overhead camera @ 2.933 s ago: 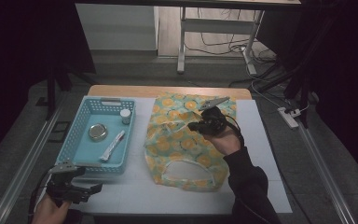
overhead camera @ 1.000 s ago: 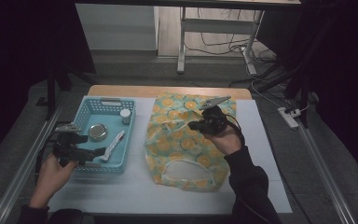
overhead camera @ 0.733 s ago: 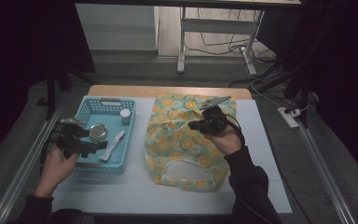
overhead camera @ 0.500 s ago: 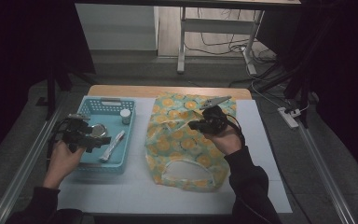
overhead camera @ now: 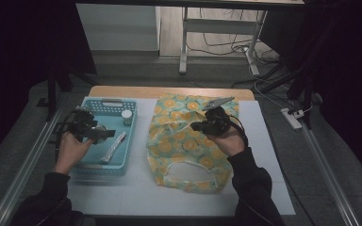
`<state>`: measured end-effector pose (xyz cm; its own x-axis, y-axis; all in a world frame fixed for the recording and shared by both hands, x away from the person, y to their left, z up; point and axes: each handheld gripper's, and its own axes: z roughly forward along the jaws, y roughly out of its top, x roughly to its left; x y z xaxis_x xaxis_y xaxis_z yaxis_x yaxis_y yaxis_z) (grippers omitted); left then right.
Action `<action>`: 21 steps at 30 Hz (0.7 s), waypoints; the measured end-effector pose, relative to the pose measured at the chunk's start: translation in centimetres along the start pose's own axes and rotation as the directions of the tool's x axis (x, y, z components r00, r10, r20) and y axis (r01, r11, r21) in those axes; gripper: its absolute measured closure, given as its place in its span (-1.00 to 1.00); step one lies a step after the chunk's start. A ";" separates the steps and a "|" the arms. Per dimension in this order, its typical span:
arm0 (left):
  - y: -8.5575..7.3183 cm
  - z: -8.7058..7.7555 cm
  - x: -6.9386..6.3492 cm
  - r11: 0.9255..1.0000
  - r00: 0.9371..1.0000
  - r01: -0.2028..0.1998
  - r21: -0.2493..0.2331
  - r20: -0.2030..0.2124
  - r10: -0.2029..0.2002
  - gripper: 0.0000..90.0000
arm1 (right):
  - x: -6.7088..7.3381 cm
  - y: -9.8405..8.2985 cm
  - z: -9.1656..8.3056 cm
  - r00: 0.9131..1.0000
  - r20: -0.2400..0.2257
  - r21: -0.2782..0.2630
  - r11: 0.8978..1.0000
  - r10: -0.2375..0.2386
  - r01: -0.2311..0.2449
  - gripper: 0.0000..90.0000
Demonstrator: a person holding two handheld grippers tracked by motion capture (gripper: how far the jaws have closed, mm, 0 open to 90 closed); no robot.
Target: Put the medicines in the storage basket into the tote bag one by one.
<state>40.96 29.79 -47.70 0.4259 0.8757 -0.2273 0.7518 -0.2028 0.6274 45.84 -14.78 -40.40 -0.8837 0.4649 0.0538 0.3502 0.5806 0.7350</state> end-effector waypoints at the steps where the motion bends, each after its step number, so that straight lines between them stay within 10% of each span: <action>1: 0.1 0.2 0.2 1.000 1.000 0.004 0.003 0.002 -0.004 -0.99 | 0.0 0.0 0.0 1.000 -0.003 0.002 1.000 0.000 0.000 1.00; 21: 1.4 4.2 3.5 0.991 0.998 -0.001 0.133 -0.061 0.010 -1.00 | -0.1 -0.1 -0.1 1.000 -0.005 0.003 1.000 -0.002 0.002 1.00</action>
<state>45.65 30.79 -50.69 0.4017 0.8988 -0.1755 0.8113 -0.2604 0.5235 45.88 -14.92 -40.40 -0.8860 0.4603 0.0560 0.3493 0.5832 0.7334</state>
